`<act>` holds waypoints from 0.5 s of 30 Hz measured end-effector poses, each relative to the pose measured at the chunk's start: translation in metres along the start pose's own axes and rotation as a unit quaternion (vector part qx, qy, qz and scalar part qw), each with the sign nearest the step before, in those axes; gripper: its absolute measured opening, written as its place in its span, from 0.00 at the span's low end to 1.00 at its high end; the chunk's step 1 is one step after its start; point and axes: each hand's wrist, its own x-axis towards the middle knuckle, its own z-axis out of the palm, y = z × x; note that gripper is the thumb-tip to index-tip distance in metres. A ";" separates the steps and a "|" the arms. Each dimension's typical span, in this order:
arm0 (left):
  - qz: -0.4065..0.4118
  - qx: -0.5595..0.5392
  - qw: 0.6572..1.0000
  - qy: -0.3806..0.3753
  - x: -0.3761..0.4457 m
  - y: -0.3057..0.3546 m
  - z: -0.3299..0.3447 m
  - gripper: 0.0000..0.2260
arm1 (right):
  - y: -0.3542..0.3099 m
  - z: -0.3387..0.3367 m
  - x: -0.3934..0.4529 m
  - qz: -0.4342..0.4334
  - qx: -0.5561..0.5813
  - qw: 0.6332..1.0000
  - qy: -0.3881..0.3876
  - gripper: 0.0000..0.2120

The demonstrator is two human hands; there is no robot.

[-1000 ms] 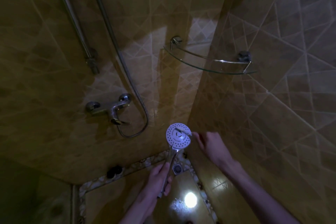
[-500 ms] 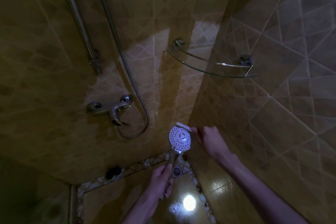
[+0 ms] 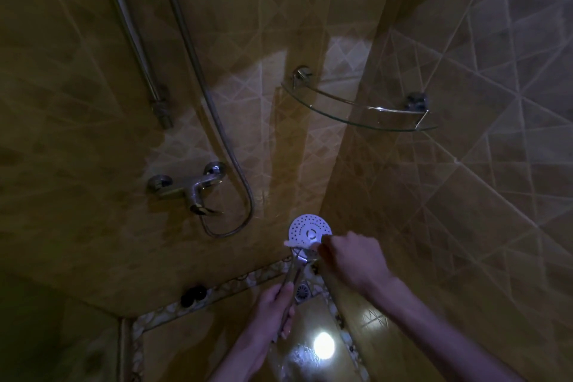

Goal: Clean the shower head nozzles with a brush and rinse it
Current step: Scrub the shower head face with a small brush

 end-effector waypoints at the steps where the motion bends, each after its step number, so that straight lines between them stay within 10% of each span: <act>1: 0.002 0.001 1.000 -0.003 0.001 0.000 0.000 0.13 | 0.006 0.000 0.006 0.012 0.016 1.000 0.001 0.16; 5: 0.001 0.019 1.000 -0.015 0.003 -0.003 0.002 0.13 | 0.036 -0.010 0.034 0.113 0.261 0.959 -0.019 0.18; 11: -0.008 0.031 0.999 -0.009 0.009 -0.008 0.003 0.14 | 0.025 0.014 -0.001 -0.013 0.095 0.995 0.000 0.22; 15: -0.013 0.033 0.999 -0.010 0.008 -0.010 0.004 0.14 | 0.040 0.011 0.024 0.085 0.305 0.948 -0.010 0.18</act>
